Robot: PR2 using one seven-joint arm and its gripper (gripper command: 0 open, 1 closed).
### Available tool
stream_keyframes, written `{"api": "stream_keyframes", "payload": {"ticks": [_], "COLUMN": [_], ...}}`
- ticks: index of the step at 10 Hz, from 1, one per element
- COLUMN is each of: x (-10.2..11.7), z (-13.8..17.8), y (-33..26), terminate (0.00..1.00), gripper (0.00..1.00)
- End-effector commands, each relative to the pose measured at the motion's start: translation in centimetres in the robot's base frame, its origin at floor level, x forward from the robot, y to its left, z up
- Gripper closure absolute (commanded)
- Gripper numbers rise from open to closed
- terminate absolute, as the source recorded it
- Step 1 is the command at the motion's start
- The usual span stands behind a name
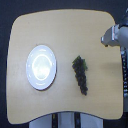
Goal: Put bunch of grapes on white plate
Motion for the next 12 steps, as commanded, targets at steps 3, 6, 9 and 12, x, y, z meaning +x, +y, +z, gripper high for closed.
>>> {"api": "stream_keyframes", "payload": {"ticks": [3, 6, 9, 12], "x": [0.4, -0.6, -2.9, -4.9], "z": [-0.7, -2.2, -5.0, -8.7], "y": [1.3, 5.1, 9.3, 13.0], "terminate": [0.0, 0.0, 0.0, 0.0], "gripper": [0.0, 0.0, 0.0, 0.0]}}
